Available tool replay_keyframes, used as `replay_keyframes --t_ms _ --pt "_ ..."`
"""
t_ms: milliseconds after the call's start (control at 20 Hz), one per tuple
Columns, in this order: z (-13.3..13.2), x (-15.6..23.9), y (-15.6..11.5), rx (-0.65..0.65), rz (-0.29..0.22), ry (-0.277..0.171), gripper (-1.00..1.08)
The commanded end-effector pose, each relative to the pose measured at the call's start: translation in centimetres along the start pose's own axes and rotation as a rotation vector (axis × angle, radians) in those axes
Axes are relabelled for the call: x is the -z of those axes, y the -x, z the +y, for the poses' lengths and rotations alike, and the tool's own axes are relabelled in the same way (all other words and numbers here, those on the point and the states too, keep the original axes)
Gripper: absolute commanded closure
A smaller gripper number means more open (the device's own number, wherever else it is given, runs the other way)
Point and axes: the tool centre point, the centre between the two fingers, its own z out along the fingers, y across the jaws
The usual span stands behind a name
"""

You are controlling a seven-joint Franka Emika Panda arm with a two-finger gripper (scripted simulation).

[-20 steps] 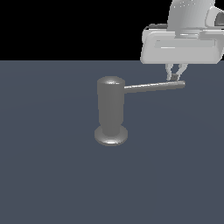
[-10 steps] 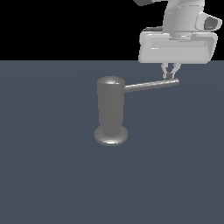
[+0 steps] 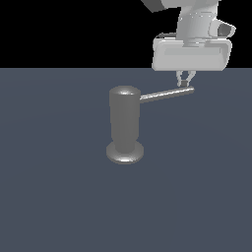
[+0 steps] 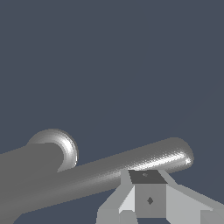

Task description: Turn on the faucet by rotating a designated handle.

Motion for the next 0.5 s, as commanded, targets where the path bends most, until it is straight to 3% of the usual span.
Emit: replay_keyframes --t_ms 0,450 --pt "0.5 -1.4 -0.4 -0.01 -0.021 0.001 1.08" --pt "0.5 -1.8 -2.9 -0.018 -0.027 0.0 1.08"
